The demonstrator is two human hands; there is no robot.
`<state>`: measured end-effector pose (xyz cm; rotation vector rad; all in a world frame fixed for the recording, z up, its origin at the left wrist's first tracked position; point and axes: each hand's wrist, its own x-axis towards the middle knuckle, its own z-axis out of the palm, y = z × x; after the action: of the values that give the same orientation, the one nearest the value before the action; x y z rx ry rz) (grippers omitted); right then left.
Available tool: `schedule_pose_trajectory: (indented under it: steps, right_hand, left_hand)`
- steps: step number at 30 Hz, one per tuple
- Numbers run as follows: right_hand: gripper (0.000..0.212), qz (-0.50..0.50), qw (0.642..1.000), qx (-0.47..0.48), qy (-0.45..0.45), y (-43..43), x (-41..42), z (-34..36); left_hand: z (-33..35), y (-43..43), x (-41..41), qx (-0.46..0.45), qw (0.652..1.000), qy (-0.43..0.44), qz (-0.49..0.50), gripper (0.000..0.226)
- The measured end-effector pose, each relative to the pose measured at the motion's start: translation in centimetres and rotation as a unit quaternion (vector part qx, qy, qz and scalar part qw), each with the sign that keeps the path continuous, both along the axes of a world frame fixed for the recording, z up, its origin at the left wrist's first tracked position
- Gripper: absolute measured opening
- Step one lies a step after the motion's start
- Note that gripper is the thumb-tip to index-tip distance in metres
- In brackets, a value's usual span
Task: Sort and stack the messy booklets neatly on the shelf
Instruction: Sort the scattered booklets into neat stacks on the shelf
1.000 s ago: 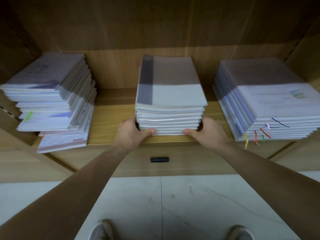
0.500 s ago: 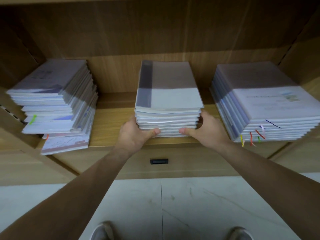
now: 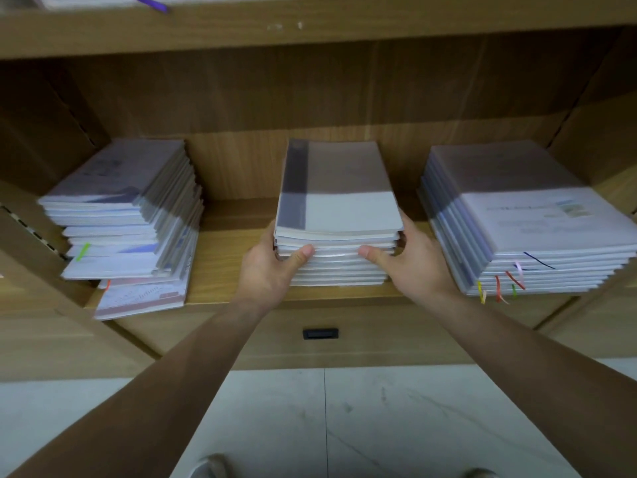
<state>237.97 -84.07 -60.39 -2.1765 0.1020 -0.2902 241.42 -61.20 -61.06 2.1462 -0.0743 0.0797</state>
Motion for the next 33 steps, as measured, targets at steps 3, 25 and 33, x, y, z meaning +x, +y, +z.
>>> schedule_pose_trajectory:
  steps: [3,25,33]
  right_hand:
    - [0.069,-0.017,1.0,0.001,-0.008,0.2,0.6,-0.2]
    - [0.073,-0.016,1.0,-0.005,-0.009,0.9,-0.3,2.6]
    - [0.059,-0.017,0.999,0.005,0.05,1.4,-0.3,2.9]
  left_hand:
    - [0.4,-0.4,0.4,0.013,1.0,-0.003,0.011,0.063]
    - [2.7,0.0,-0.6,-0.05,0.995,-0.069,-0.053,0.076]
    - [3.4,-0.8,-0.6,-0.067,0.997,-0.009,-0.042,0.059]
